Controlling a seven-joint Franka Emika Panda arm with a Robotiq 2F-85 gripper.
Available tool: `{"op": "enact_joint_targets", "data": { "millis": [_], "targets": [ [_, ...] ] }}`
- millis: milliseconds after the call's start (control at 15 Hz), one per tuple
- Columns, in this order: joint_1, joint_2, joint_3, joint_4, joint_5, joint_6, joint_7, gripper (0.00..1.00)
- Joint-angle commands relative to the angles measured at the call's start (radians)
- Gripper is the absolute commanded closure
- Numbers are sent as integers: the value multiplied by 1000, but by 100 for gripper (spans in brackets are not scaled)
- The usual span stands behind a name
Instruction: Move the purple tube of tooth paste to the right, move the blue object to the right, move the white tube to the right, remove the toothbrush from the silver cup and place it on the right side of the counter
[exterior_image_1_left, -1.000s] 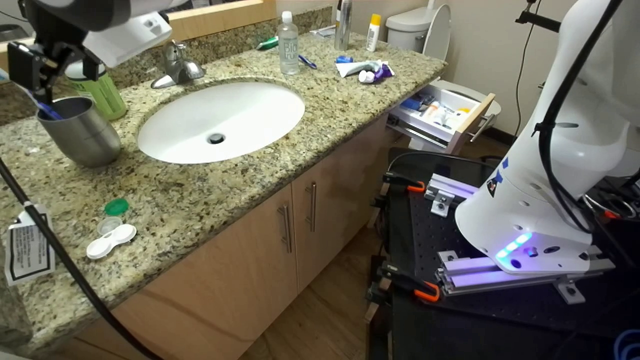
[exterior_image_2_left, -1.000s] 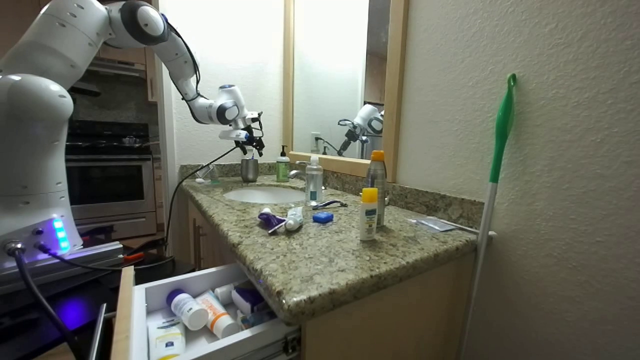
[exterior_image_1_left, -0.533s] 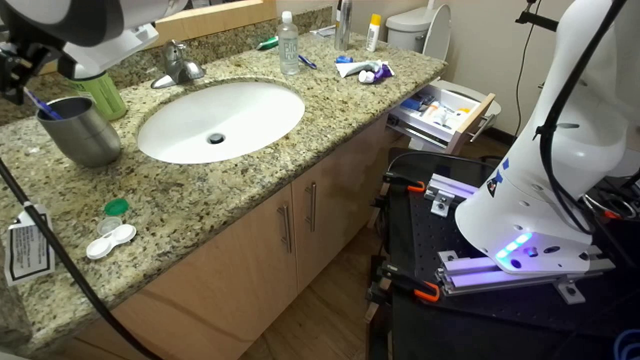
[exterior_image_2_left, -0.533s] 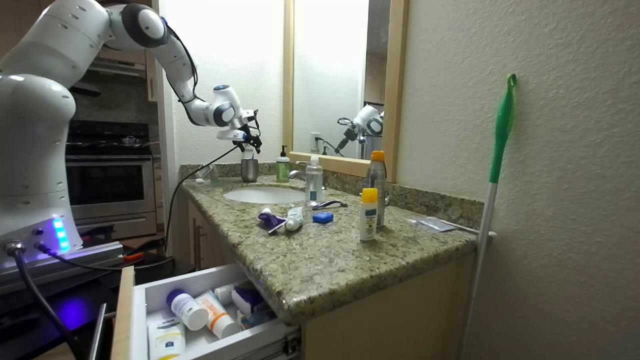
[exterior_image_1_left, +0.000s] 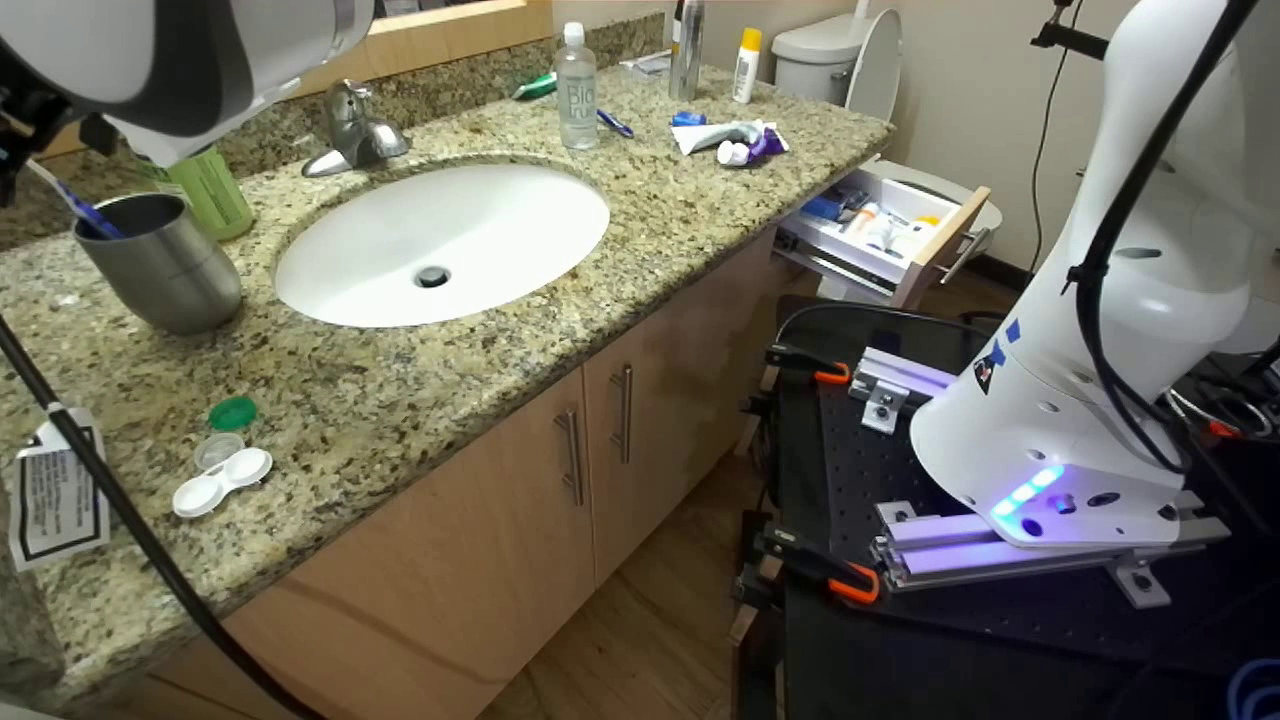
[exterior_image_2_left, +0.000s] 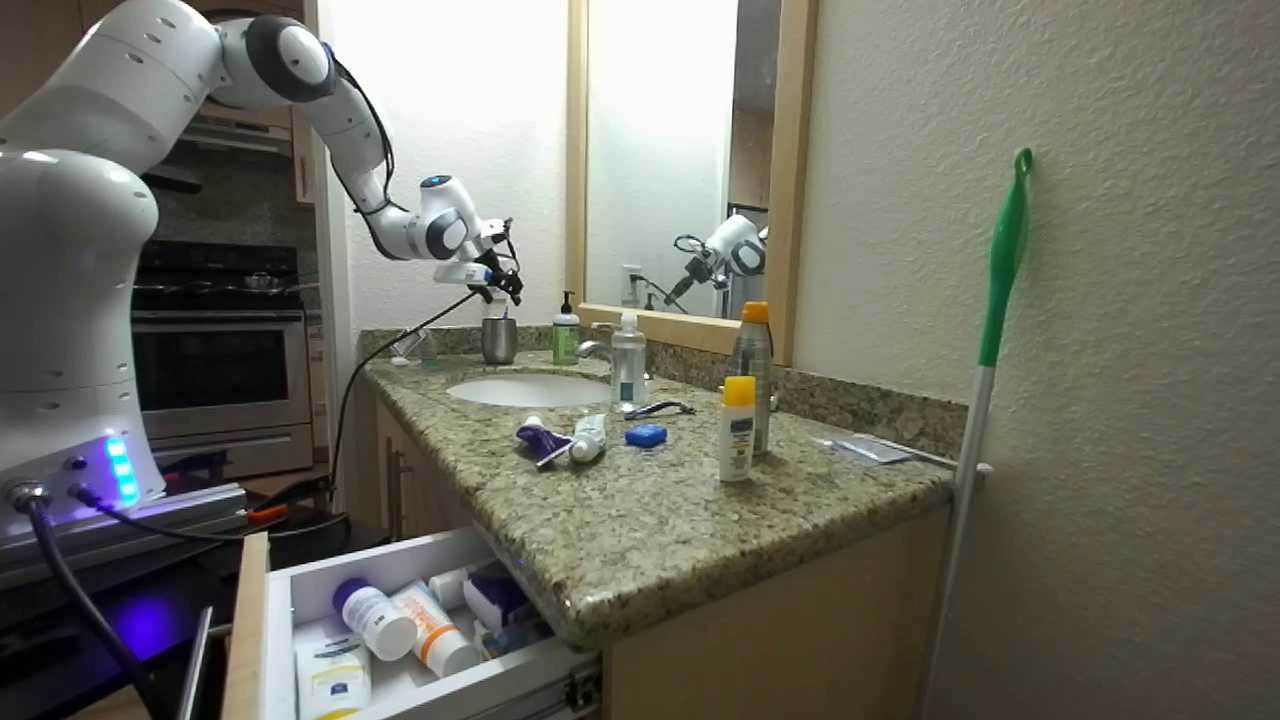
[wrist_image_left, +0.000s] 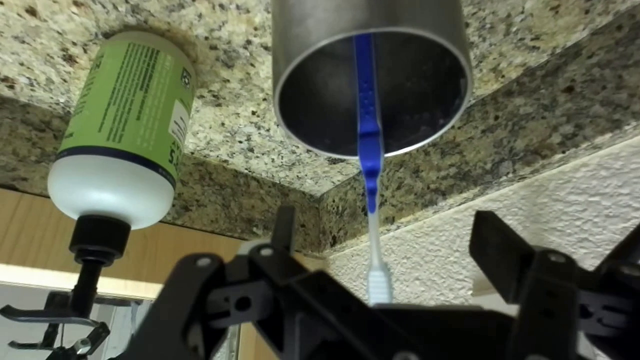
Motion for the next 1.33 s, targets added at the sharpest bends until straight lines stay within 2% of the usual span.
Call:
{"op": "enact_joint_targets", "data": {
  "millis": [0, 467, 600, 1000, 1267],
  "targets": [
    [-5, 11, -9, 8, -5, 15, 19, 40],
    [-13, 14, 2, 11, 7, 22, 43, 90],
    [-6, 11, -6, 8, 5, 28, 51, 100],
    [14, -65, -6, -8, 20, -15, 99, 100],
    [113, -145, -142, 11, -20, -53, 189, 100]
  ]
}}
